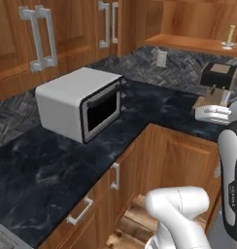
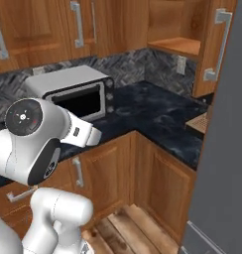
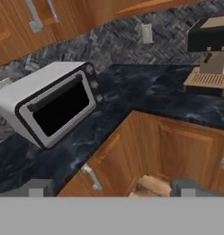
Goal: Get the candle and the wine from the cabinet and move them to the dining counter.
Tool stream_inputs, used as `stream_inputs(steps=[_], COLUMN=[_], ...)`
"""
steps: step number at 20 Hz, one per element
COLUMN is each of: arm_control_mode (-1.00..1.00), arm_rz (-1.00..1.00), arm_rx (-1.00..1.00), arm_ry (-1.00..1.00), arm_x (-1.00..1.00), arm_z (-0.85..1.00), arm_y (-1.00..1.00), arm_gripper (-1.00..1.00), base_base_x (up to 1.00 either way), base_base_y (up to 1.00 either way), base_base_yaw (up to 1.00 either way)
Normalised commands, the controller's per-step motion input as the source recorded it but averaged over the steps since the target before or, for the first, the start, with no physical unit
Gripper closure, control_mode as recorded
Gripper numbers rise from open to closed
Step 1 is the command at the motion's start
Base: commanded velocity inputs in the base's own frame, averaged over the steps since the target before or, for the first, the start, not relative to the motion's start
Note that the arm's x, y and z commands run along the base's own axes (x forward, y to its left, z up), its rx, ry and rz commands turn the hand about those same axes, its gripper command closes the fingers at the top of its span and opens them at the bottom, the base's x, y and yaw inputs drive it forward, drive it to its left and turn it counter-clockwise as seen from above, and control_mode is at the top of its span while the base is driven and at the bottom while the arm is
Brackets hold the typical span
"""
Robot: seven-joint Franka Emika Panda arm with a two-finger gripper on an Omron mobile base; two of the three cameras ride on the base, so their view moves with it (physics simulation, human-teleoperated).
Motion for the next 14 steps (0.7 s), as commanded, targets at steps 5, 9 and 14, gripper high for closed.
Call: stream_inputs(steps=[5,9,14], arm_control_mode=[1.0,1.0,1.0], arm_rz=[0.0,0.0,0.0], arm_rx=[0.0,0.0,0.0], arm_ry=[0.0,0.0,0.0], arm_x=[0.0,0.0,0.0], arm_z=[0.0,0.0,0.0], arm_y=[0.0,0.0,0.0], arm_gripper=[-1.0,-1.0,-1.0], base_base_x=[0.85,0.86,0.83], base_base_y=[0.0,0.0,0.0], base_base_yaw=[-0.34,-0.34,-0.34])
